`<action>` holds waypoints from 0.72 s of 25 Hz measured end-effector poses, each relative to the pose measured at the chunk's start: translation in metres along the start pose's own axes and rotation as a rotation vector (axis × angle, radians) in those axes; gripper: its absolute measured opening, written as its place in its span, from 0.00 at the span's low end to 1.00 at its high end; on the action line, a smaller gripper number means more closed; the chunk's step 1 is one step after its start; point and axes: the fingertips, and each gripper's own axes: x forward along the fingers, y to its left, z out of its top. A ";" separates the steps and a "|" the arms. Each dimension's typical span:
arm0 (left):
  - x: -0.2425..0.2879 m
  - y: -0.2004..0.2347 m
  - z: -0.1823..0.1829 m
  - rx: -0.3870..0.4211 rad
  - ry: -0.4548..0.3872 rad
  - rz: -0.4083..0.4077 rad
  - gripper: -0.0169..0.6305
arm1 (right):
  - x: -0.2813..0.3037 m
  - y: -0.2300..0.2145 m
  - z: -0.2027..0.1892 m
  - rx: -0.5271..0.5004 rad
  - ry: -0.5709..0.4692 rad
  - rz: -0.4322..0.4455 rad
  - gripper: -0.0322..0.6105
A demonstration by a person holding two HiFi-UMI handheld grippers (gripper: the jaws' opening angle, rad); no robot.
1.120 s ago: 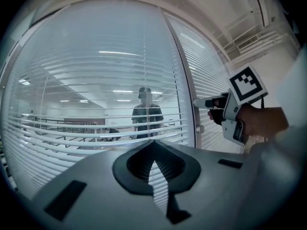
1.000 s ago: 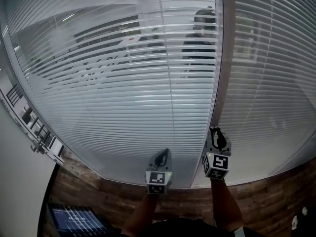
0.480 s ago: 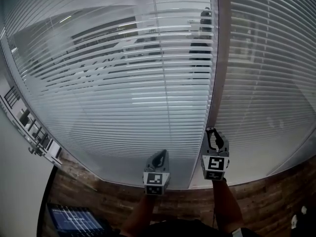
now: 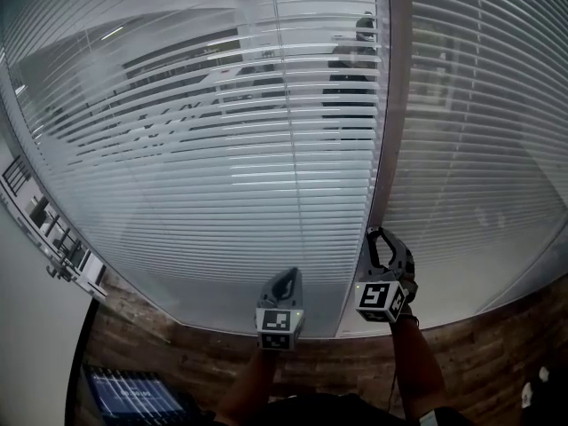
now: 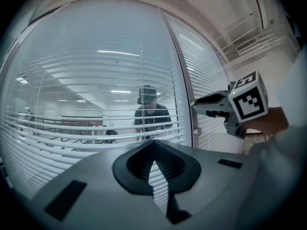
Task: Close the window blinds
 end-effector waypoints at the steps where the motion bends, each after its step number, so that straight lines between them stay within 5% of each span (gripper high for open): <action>1: 0.000 -0.002 0.001 -0.009 -0.001 -0.005 0.02 | 0.000 0.001 0.000 -0.040 0.004 -0.001 0.24; 18: -0.004 -0.006 -0.001 -0.013 0.002 -0.023 0.02 | 0.001 0.013 -0.007 -0.631 0.070 0.006 0.24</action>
